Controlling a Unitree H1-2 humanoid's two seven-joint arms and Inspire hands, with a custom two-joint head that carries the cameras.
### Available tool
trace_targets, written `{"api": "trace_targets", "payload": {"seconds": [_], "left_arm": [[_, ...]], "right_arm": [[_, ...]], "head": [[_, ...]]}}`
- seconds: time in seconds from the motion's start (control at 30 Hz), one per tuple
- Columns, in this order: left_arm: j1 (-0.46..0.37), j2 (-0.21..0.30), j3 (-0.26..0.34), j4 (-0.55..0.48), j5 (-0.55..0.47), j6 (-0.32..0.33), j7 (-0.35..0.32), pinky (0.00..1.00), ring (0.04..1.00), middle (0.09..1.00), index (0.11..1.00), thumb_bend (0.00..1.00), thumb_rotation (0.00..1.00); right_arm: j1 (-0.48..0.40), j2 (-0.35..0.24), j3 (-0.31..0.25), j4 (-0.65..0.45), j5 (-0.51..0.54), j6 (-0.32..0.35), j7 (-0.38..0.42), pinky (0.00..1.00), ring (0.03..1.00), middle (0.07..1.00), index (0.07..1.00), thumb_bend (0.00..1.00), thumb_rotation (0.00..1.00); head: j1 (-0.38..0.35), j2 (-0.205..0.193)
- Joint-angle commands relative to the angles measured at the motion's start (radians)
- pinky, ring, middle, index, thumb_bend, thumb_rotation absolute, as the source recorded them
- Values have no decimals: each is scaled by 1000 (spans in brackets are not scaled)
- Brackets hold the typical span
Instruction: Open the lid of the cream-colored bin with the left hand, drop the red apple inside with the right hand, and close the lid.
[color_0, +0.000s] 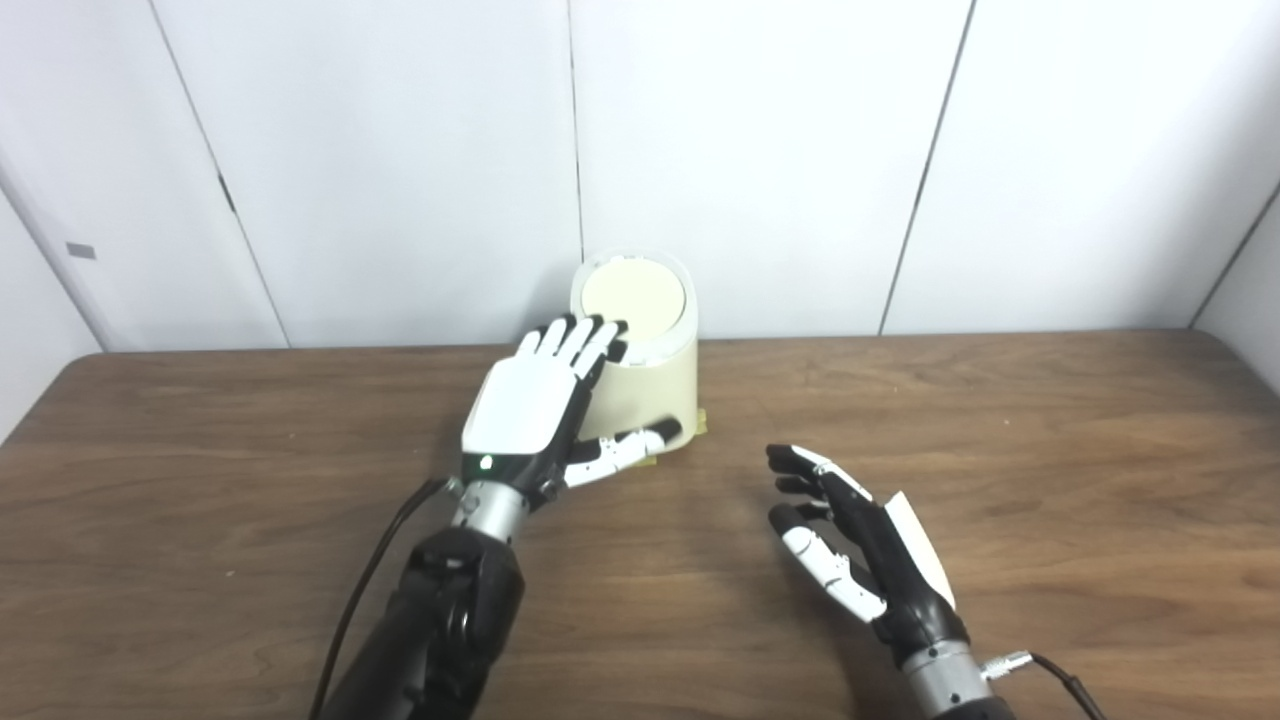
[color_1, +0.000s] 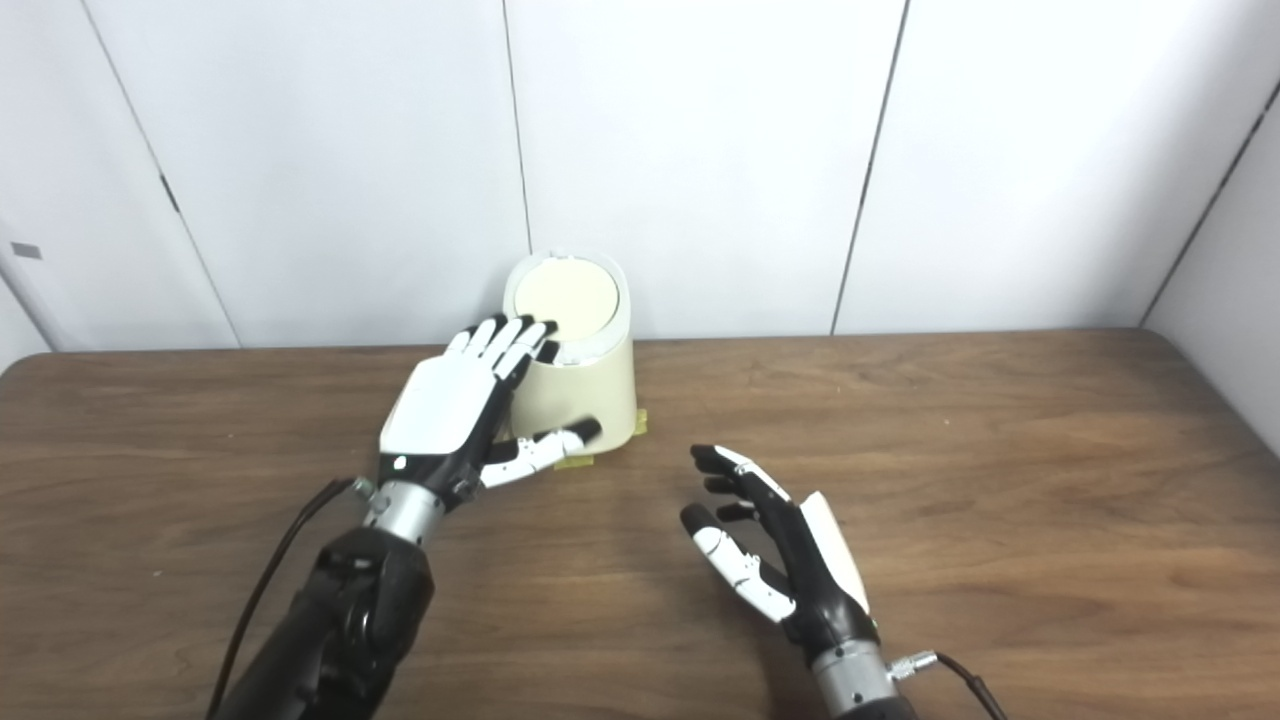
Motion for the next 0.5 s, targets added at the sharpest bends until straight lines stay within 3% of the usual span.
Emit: {"api": "trace_targets", "payload": {"seconds": [0.0,0.1,0.23,0.47], "left_arm": [[-29,-38,32,-64,-43,-57,84,1000,1000,1000,1000,554,1000],[-4,-81,60,-91,-76,-92,147,1000,1000,1000,1000,503,1000],[15,-112,108,-89,-171,-223,249,1000,1000,1000,1000,454,1000],[86,-94,192,-137,-397,-326,197,1000,1000,1000,1000,331,1000]], "right_arm": [[-32,-7,-2,-32,-10,-19,-6,704,804,831,833,334,830],[-31,-7,-7,-30,1,-14,-3,715,811,836,837,341,828],[-31,-8,-7,-24,0,-17,-5,719,813,837,836,346,814],[-26,-4,-18,-25,15,-16,-14,725,818,840,838,315,794]], "head": [[-3,-2],[-3,-3],[-4,-3],[-9,1]]}}
